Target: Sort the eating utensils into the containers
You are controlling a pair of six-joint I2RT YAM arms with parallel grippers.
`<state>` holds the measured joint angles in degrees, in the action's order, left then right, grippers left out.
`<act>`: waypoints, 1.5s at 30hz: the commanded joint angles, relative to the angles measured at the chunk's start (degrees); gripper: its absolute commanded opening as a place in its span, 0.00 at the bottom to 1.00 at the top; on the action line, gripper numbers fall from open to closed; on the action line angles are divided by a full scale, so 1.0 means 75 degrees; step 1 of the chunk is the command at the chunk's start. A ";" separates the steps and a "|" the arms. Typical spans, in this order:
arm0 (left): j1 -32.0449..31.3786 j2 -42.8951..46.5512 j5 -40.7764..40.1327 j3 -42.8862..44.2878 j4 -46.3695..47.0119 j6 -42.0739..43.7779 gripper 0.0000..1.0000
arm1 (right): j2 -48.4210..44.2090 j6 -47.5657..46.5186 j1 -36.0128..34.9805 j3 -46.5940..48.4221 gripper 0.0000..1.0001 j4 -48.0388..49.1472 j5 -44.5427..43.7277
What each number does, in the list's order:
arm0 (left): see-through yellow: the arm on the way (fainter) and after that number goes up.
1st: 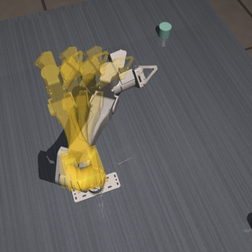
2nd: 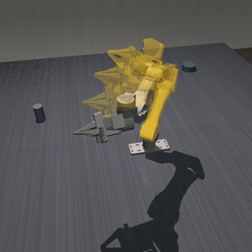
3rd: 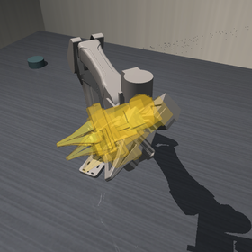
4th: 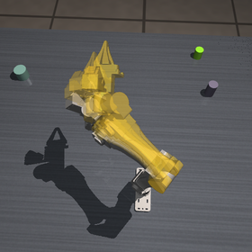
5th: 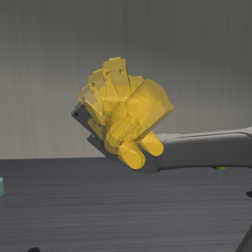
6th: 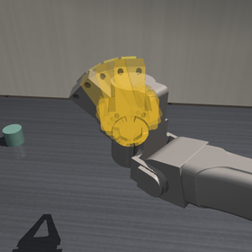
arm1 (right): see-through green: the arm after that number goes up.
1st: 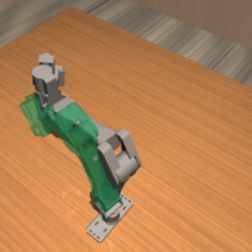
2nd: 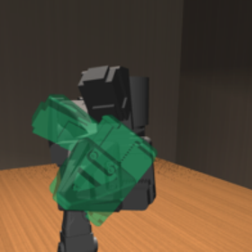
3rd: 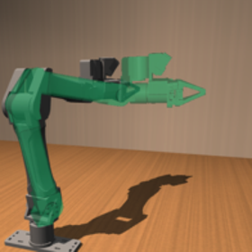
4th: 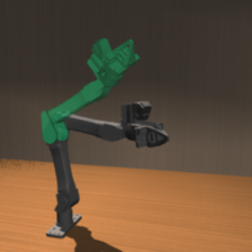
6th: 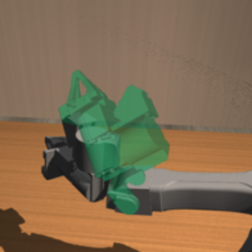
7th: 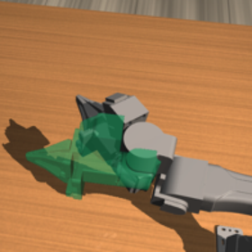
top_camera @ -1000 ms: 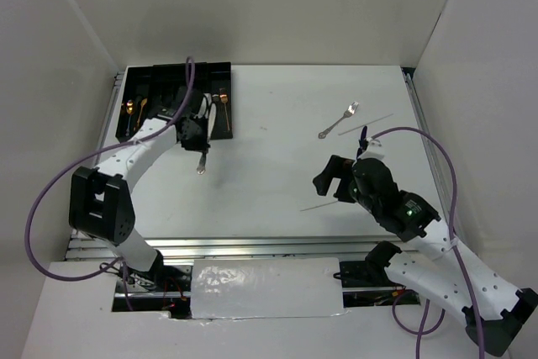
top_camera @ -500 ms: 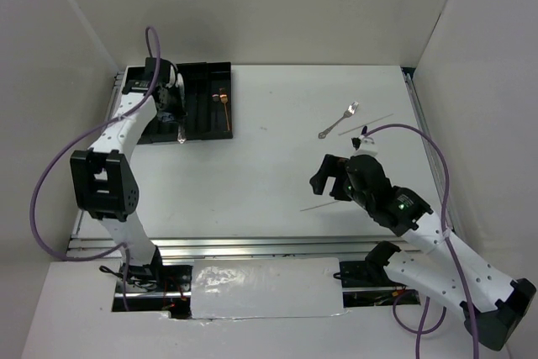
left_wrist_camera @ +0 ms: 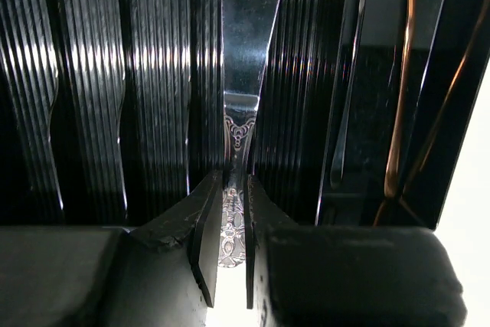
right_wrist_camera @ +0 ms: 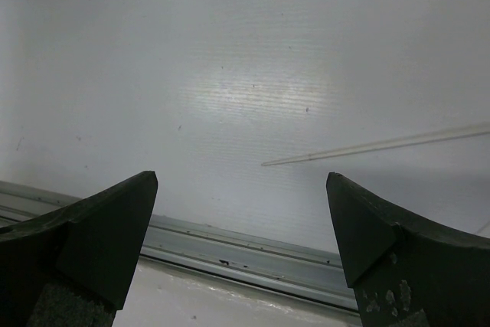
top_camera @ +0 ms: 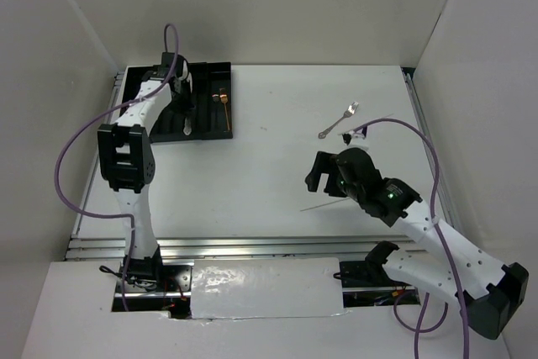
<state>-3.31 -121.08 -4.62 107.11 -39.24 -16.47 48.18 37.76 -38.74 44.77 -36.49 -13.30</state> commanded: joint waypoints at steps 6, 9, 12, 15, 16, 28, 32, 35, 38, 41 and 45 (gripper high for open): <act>-0.0004 -0.0789 -0.0204 0.1198 0.0018 0.0286 0.00 | 0.0419 -0.0194 -0.0049 0.0592 1.00 0.0365 -0.0066; 0.0031 -0.1082 -0.0274 0.1562 -0.0099 0.0321 0.00 | 0.0478 -0.0218 -0.0038 0.0628 1.00 0.0377 -0.0090; 0.0066 -0.1328 -0.0298 0.1761 -0.0170 0.0297 0.00 | 0.0606 -0.0218 -0.0038 0.0698 1.00 0.0377 -0.0102; 0.0078 -0.1446 -0.0204 0.1785 -0.0170 0.0309 0.00 | 0.0700 -0.0241 -0.0049 0.0780 1.00 0.0377 -0.0090; 0.0078 -0.1458 -0.0181 0.1785 -0.0158 0.0321 0.00 | 0.0701 -0.0241 -0.0049 0.0792 1.00 0.0412 -0.0090; 0.0020 -0.1190 -0.0462 0.1422 0.0088 0.0134 0.51 | 0.0747 -0.0125 -0.0037 0.0897 1.00 0.0178 -0.0160; -0.0121 -0.0815 -0.0345 0.1527 0.0041 0.0133 0.59 | 0.0572 -0.0043 -0.0038 0.0933 1.00 -0.0044 -0.0393; -0.0308 -0.0243 -0.0205 0.1574 0.0018 0.0121 0.56 | 0.0408 0.0016 -0.0038 0.0921 1.00 -0.0383 -0.0837; -0.0624 0.0530 0.0029 0.1282 0.0135 0.0203 0.56 | 0.0256 0.0412 -0.0038 0.0839 1.00 -0.1016 -0.1225; -0.1186 0.1189 0.0322 0.0942 0.0088 0.0239 0.55 | -0.0002 0.1151 -0.0026 0.0418 1.00 -0.1427 -0.1309; -0.2205 0.1962 0.0452 -0.0356 0.0158 0.0088 0.55 | -0.0015 0.2463 -0.0014 -0.0296 1.00 -0.1942 -0.1332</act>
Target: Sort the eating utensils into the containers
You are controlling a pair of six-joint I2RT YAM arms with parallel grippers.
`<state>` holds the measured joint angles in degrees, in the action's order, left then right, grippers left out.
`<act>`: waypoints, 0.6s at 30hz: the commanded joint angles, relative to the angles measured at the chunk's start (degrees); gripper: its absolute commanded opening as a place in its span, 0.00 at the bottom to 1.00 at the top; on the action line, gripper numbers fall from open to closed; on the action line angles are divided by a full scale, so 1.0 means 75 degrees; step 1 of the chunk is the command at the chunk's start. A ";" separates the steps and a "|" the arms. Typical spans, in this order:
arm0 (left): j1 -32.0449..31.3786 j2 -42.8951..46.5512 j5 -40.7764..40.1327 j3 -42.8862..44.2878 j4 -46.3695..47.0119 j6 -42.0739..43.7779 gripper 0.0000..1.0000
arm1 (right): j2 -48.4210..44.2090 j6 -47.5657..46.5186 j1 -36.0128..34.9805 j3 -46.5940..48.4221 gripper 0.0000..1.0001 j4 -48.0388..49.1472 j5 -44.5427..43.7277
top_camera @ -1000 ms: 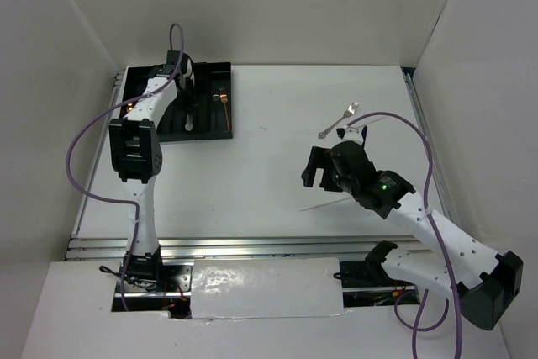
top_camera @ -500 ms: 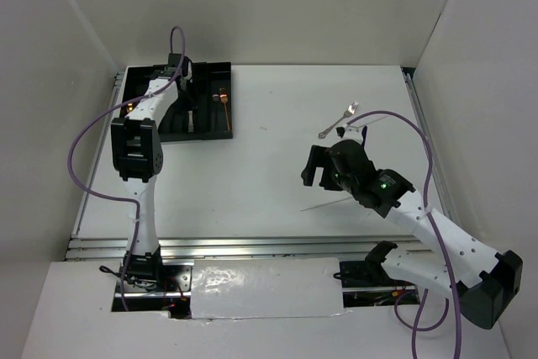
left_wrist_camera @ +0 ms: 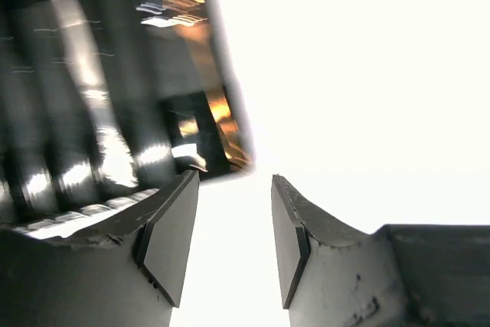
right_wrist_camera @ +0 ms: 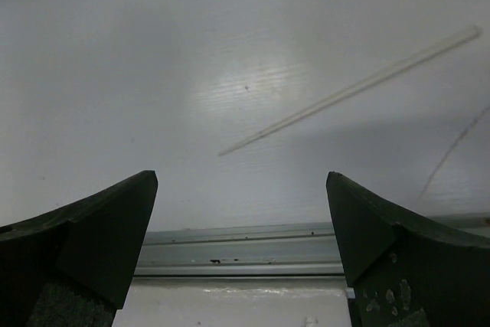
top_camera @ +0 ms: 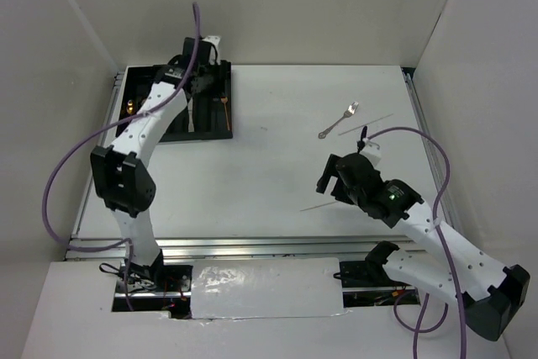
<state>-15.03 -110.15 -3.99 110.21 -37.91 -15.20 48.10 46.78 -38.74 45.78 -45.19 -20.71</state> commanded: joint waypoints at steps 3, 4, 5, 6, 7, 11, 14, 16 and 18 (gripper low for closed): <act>-0.1158 0.1185 0.0719 -0.2045 0.0307 -0.0351 0.55 | 0.0091 0.2233 -0.0002 -0.1050 1.00 -0.0936 -0.0275; -0.1265 0.1442 0.0731 -0.2294 0.0343 -0.0445 0.55 | 0.0068 0.2478 0.0021 -0.1216 0.99 -0.0878 -0.0227; -0.1370 0.1572 0.0766 -0.2796 0.0379 -0.0504 0.55 | 0.0056 0.2516 0.0067 -0.1368 0.99 -0.0587 -0.0157; -0.1545 0.1840 0.0708 -0.3009 0.0472 -0.0609 0.56 | 0.0056 0.2458 0.0091 -0.1671 0.98 -0.0387 0.0064; -0.1617 0.1970 0.0684 -0.3186 0.0519 -0.0668 0.56 | 0.0091 0.2388 0.0126 -0.1779 0.97 -0.0188 0.0182; -0.1875 0.2685 0.0837 -0.4216 0.0883 -0.0785 0.58 | 0.0640 0.1931 0.0150 -0.2049 0.96 0.1321 0.0616; -0.1852 0.3177 0.0580 -0.4570 0.0813 -0.0937 0.58 | 0.1179 0.1275 0.0173 -0.2131 0.99 0.2515 0.1061; -0.1794 0.3471 0.0347 -0.4733 0.0685 -0.0938 0.59 | 0.1786 0.0644 0.0232 -0.2120 1.00 0.3047 0.1273; -0.1537 0.3635 0.0438 -0.4734 0.0567 -0.0786 0.60 | 0.2396 0.0210 0.0418 -0.1863 1.00 0.3317 0.1413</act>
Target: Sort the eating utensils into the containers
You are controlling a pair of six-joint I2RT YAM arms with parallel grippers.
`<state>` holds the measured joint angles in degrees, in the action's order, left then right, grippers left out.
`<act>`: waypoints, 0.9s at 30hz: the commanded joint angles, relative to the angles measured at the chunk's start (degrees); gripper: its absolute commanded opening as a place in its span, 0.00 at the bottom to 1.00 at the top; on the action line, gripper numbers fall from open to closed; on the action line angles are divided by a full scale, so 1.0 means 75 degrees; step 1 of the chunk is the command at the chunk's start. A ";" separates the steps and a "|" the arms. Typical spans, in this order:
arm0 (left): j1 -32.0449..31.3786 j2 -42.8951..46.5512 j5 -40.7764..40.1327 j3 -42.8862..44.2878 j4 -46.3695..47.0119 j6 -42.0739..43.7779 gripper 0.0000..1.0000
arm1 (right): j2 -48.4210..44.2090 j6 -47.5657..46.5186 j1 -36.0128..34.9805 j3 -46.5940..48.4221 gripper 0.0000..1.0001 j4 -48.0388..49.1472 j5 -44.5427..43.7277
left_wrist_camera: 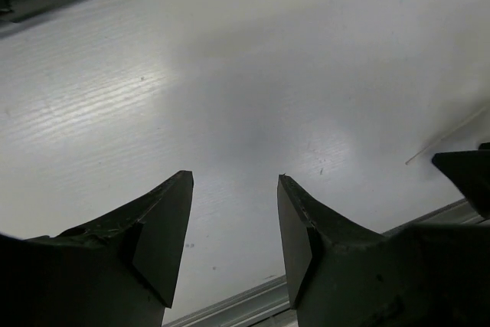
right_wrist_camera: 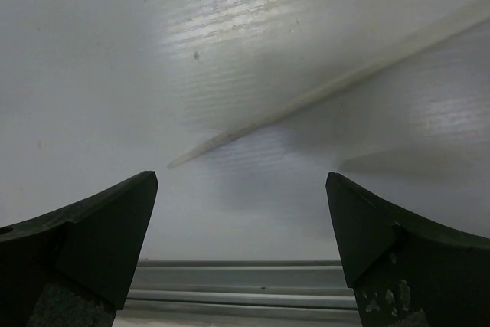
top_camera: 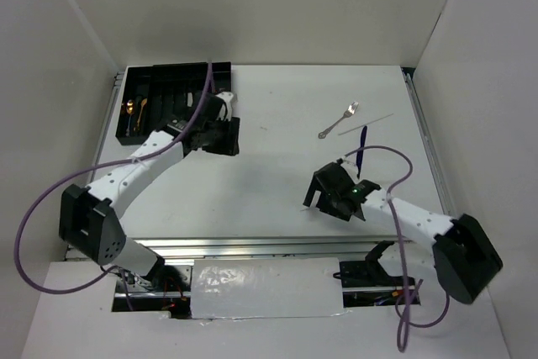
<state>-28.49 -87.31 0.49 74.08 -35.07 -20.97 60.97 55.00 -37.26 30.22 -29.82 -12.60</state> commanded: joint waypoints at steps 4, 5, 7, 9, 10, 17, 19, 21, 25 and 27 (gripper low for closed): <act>0.0752 0.0882 -0.0487 0.0376 -0.0503 0.0253 0.61 | 0.2078 -0.1064 0.0221 0.0728 1.00 0.1457 0.0754; 0.0961 0.0964 -0.0522 0.0399 -0.0573 0.0323 0.61 | 0.2287 -0.1053 0.0221 0.0740 1.00 0.1654 0.0894; 0.1150 0.1234 -0.0476 0.0411 -0.0609 0.0335 0.61 | 0.2440 -0.1110 0.0244 0.0775 1.00 0.1913 0.0895; 0.1407 0.1456 -0.0394 0.0399 -0.0598 0.0312 0.61 | 0.2908 -0.1413 0.0361 0.1219 1.00 0.2008 0.0661; 0.1478 0.1527 -0.0347 0.0388 -0.0586 0.0300 0.60 | 0.3153 -0.1555 0.0571 0.1465 1.00 0.1973 0.0614; 0.1900 0.1645 -0.0136 0.0400 -0.0761 0.0277 0.61 | 0.5159 -0.3054 0.1463 0.4313 1.00 0.1552 0.1211; 0.1959 0.1680 -0.0124 0.0376 -0.0762 0.0277 0.61 | 0.4740 -0.3302 0.1440 0.4362 1.00 0.1411 0.1375; 0.1994 0.1750 0.0040 0.0260 -0.0669 0.0242 0.61 | 0.3830 -0.3524 0.1440 0.4035 1.00 0.1480 0.1410; 0.2017 0.1739 0.0391 0.0130 -0.0445 0.0113 0.61 | 0.2852 -0.3642 0.1697 0.3051 1.00 0.1130 0.0509; 0.1971 0.1680 0.0625 0.0071 -0.0340 0.0101 0.60 | 0.2816 -0.3701 0.2212 0.2607 1.00 0.1036 0.0705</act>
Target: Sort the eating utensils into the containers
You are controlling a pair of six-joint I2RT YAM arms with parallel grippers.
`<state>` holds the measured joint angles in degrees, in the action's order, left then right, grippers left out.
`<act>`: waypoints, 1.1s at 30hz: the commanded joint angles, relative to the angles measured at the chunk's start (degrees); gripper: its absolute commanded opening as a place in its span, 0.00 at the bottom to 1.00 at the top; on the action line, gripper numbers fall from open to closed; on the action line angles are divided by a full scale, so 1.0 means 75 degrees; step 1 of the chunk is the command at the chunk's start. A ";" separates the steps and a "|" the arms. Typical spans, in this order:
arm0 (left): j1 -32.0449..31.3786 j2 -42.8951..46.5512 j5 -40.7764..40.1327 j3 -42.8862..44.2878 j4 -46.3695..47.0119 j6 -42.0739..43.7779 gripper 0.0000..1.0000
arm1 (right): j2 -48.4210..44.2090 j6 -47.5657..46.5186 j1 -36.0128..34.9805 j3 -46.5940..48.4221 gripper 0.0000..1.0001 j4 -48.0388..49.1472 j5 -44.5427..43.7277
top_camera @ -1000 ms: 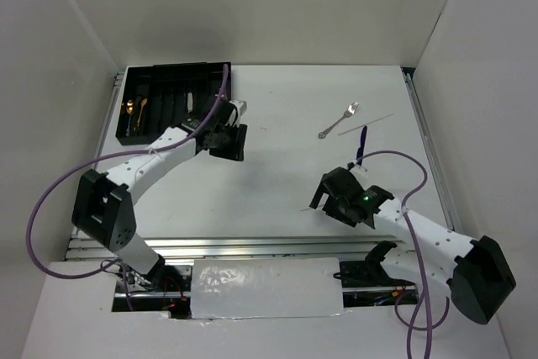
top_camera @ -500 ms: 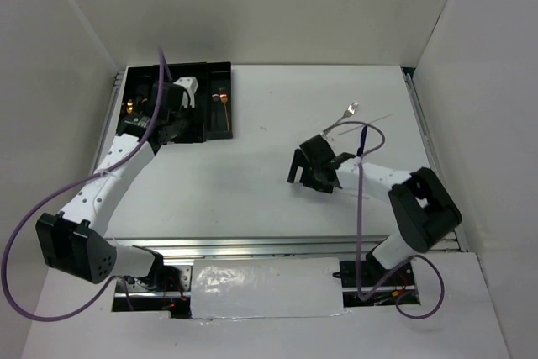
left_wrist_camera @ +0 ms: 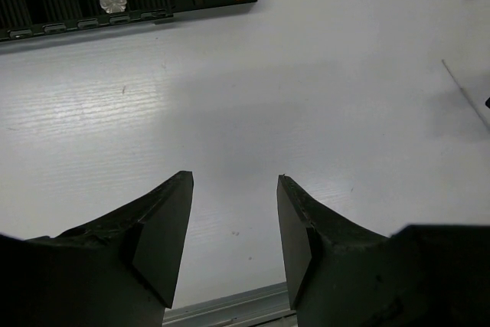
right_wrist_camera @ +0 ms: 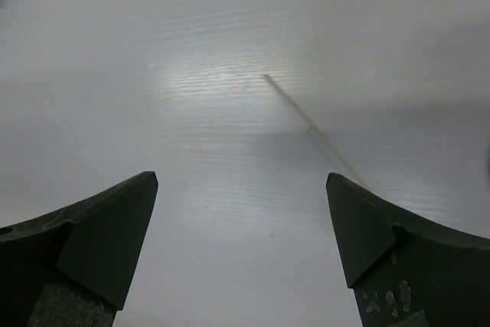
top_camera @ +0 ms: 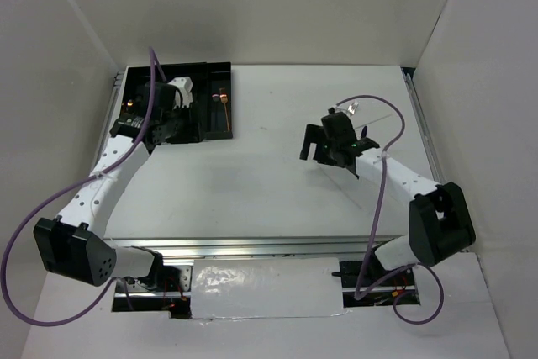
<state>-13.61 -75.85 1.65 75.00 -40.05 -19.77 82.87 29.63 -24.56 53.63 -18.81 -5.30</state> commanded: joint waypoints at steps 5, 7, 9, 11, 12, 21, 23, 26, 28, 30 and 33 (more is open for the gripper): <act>-0.0108 0.0164 0.0320 -0.0086 0.0219 -0.0024 0.60 | 0.0224 -0.0516 0.1188 -0.0845 1.00 -0.0668 0.0086; -0.0096 0.0281 0.0249 -0.0179 0.0231 -0.0036 0.60 | 0.0294 -0.0493 0.1223 -0.0869 1.00 -0.0762 0.0109; -0.0084 0.0363 0.0225 -0.0285 0.0219 -0.0048 0.60 | 0.0306 -0.0296 0.1223 -0.0822 1.00 -0.0936 0.0062; -0.0073 0.0364 0.0249 -0.0320 0.0208 -0.0036 0.60 | 0.0504 -0.0200 0.1224 -0.0671 0.99 -0.1287 0.0038; -0.0061 0.0352 0.0284 -0.0321 0.0208 -0.0024 0.60 | 0.0610 -0.0154 0.1177 -0.0612 0.96 -0.1370 0.0074; -0.0037 0.0340 0.0202 -0.0227 0.0090 0.0140 0.60 | 0.1595 -0.0165 0.0837 0.0056 0.80 -0.2098 0.0086; -0.0003 0.0305 0.0085 -0.0239 0.0009 0.0210 0.60 | 0.1735 -0.0165 0.0685 0.0196 0.73 -0.2179 -0.0031; 0.0068 0.0282 0.0026 -0.0180 -0.0073 0.0257 0.60 | 0.1852 -0.0177 0.0532 0.0326 0.50 -0.2238 -0.0008; 0.0103 0.0294 0.0061 -0.0157 -0.0085 0.0292 0.60 | 0.1876 -0.0177 0.0416 0.0385 0.31 -0.2227 0.0062; 0.0138 0.0282 0.0096 -0.0110 -0.0074 0.0362 0.60 | 0.1946 -0.0165 0.0333 0.0443 0.18 -0.2215 0.0272; 0.0197 0.0154 0.0108 0.0100 -0.0132 0.0444 0.59 | 0.2075 -0.0165 0.0169 0.0549 0.00 -0.2157 0.1007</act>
<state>-12.75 -75.00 2.44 72.77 -40.84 -18.11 96.53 27.38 -21.52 56.25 -34.79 -5.63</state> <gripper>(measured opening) 0.596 0.034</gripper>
